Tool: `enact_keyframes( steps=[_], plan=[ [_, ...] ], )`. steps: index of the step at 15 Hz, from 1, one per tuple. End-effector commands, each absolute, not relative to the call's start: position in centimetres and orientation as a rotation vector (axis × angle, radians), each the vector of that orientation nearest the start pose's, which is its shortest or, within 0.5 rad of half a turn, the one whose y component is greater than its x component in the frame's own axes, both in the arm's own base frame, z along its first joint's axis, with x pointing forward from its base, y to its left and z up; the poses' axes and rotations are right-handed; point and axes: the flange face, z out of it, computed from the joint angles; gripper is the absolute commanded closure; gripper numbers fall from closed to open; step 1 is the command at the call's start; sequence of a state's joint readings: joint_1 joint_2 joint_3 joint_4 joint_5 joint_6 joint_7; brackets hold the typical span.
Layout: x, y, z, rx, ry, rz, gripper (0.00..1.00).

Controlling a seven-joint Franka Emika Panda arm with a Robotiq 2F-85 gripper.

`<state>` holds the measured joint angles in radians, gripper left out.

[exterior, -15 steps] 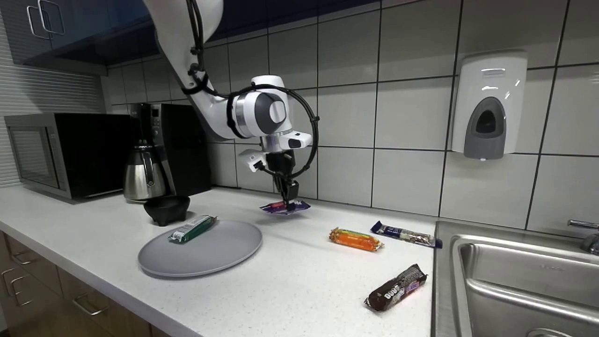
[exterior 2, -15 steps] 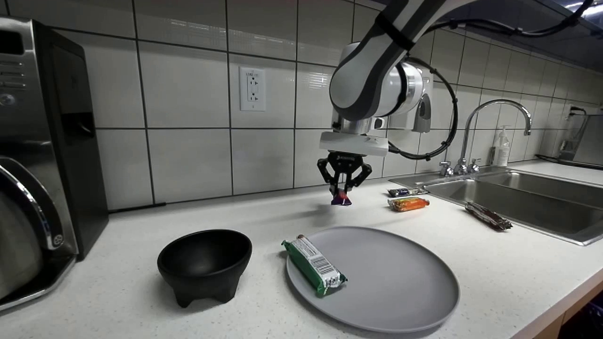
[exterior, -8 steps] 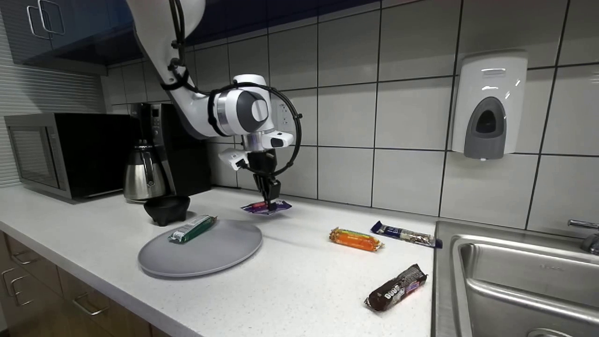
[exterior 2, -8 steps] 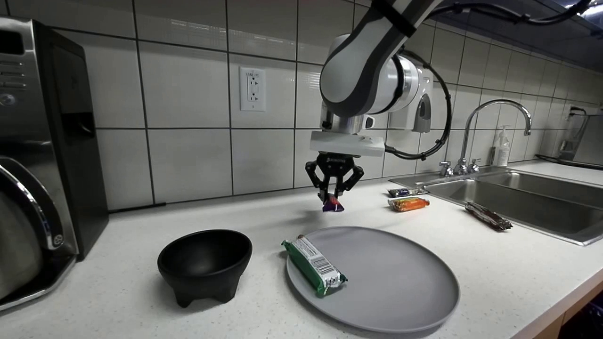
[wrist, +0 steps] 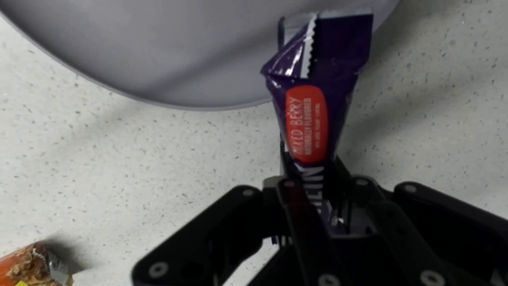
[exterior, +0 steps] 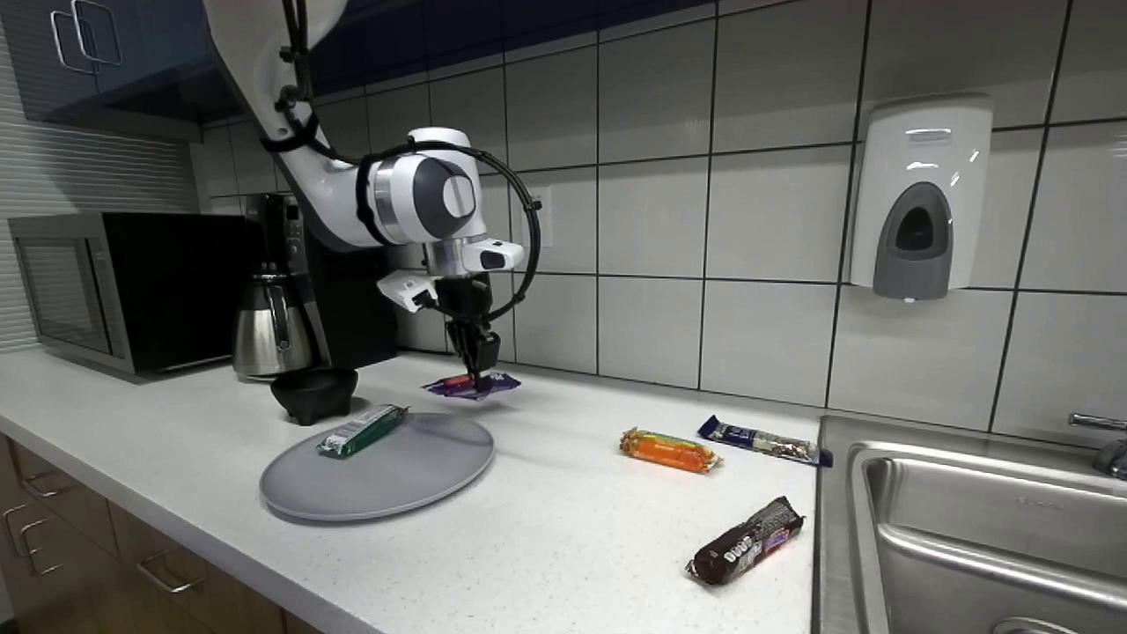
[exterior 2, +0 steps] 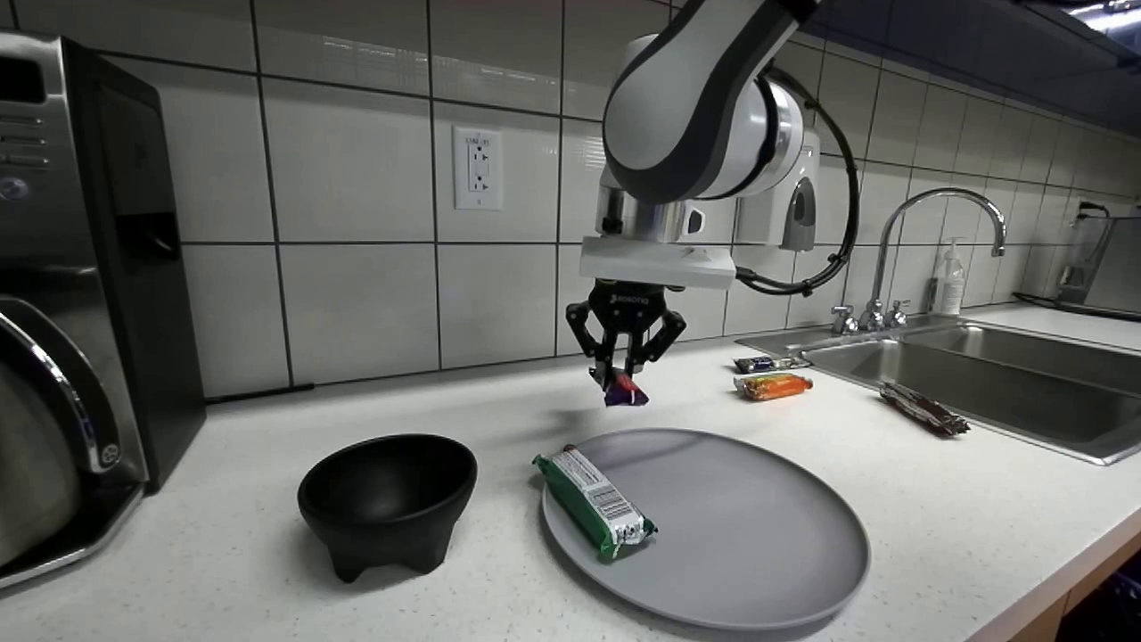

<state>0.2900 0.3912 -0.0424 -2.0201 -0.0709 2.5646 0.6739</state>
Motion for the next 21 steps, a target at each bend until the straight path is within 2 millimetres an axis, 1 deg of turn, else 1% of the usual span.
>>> enact_keyframes(
  steps=[1,7,14,17,21],
  plan=[
    [57.4,15.8,28.4,-3.098,0.459,-0.22,0.95],
    [55.1,16.6,28.1,-3.139,0.303,-0.145,0.95],
    [52.9,17.7,28.6,-3.169,0.159,-0.084,0.95],
    [52.0,18.4,28.1,-3.18,0.095,-0.044,0.95],
    [51.2,19.4,27.2,-3.186,0.044,-0.043,0.95]
  ],
)
